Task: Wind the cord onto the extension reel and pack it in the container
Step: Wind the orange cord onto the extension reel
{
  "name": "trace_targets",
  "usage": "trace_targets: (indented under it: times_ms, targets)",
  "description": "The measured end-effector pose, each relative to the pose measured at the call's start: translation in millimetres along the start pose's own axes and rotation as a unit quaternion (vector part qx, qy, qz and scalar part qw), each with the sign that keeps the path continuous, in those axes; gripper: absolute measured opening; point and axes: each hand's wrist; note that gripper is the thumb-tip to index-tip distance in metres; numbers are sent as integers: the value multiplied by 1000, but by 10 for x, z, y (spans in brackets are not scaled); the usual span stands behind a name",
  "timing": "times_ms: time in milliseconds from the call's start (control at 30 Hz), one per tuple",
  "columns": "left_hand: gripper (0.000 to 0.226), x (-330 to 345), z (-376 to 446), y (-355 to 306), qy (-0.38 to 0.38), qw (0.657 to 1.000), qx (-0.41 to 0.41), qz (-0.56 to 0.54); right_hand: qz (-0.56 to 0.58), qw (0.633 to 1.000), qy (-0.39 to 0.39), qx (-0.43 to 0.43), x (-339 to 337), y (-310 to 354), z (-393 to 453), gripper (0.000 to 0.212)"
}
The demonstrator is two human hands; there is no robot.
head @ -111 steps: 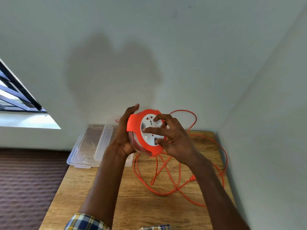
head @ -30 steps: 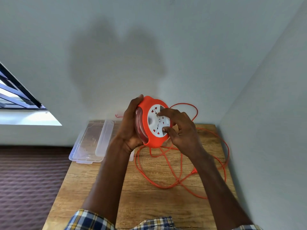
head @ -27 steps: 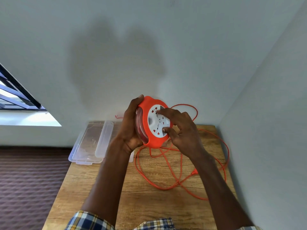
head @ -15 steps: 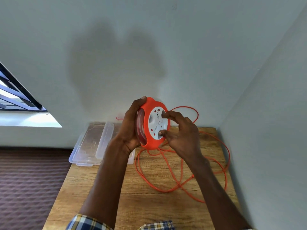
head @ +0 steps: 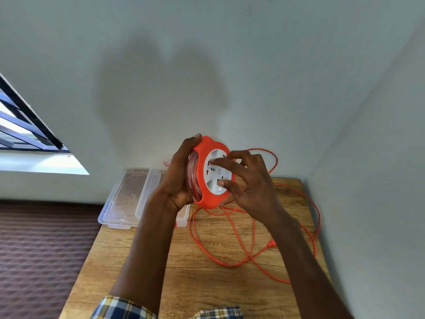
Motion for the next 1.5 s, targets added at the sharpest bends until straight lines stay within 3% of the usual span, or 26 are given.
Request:
trace_targets:
  times_ms: [100,200,333,500,700,800,967,1067,1133,1267,1367,1500]
  targets:
    - [60,-42,2,-3,33,999,-27,3,-6,999,32,-38,-76,-85,-20,63]
    - [63,-60,15,24,53,996,-56,35,1,997,33,-71,-37,-127,-48,51]
    - [67,-82,14,63,48,996,-69,17,5,992,53,-112,40,-129,-63,61]
    - [81,-108,15,66,48,996,-80,9,10,993,69,-95,18,-170,-36,50]
    - [70,-140,15,49,54,996,-67,14,-12,994,46,-98,50,-153,-76,63]
    - [71,-120,11,38,58,996,-67,16,-20,994,38,-103,55,-171,-77,47]
    - [64,-29,-5,-6,54,996,-56,53,78,996,-15,27,152,-96,-137,55]
    - [68,61,4,25,35,997,-50,36,172,975,-107,93,254,-6,-125,55]
    - [66,87,10,43,16,999,-45,25,192,964,-126,131,267,24,-87,51]
    - [69,57,10,15,8,999,-40,17,141,981,-70,116,161,37,-58,56]
    - [75,34,23,2,9,998,-51,31,72,994,-46,65,40,-30,-51,43]
    - [67,-8,25,6,19,997,-64,30,49,998,31,19,-40,-105,-63,46]
Point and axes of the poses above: each hand's wrist, its own z-axis towards the middle knuckle, its own x-axis out of the palm, y = z × x, and after that the axes turned 15 degrees about z, right-handed
